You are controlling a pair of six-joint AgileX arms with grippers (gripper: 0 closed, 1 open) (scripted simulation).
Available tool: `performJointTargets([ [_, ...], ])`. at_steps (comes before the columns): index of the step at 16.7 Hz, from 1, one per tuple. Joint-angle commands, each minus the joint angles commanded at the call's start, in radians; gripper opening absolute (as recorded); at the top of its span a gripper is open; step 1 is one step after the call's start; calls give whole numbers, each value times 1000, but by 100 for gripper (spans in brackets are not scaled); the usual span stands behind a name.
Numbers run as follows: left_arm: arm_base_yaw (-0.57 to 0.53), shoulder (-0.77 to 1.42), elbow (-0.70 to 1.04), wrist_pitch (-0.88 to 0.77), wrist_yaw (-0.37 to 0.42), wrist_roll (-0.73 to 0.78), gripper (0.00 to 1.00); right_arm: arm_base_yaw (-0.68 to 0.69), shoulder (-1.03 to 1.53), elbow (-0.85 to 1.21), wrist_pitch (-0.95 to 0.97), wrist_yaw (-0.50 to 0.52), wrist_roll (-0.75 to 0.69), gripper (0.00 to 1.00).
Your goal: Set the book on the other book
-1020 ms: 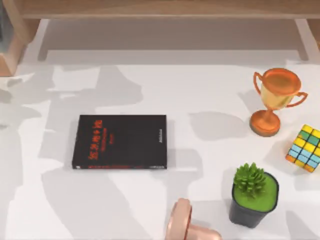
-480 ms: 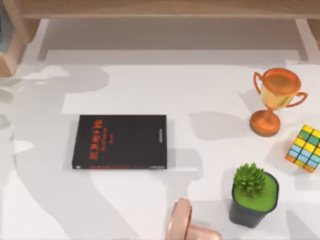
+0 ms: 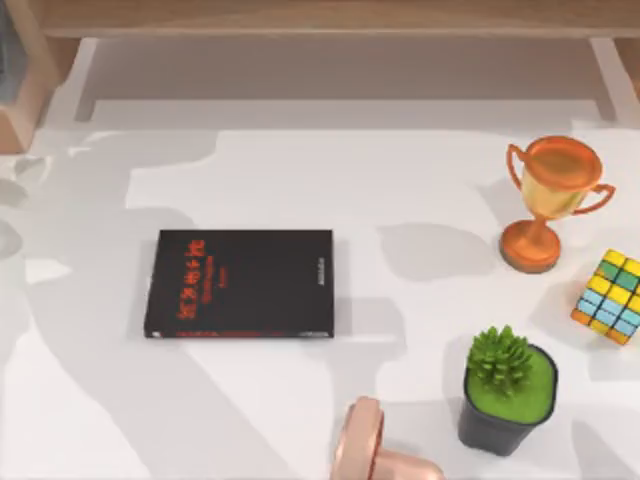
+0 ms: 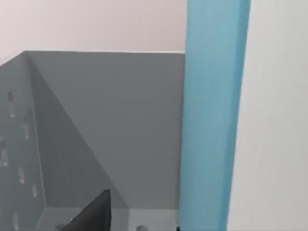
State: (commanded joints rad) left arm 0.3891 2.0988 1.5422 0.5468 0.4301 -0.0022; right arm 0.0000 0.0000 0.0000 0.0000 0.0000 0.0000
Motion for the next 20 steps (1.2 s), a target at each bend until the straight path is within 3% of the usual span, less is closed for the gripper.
performJointTargets([
  [6,-7,28,43,-15,-7,0,100,0,0,0,0,0,0,100],
  [19,-7,28,43,-15,-7,0,2,0,0,0,0,0,0,100],
  [20,-7,28,43,-15,-7,0,0,0,0,0,0,0,0,100],
])
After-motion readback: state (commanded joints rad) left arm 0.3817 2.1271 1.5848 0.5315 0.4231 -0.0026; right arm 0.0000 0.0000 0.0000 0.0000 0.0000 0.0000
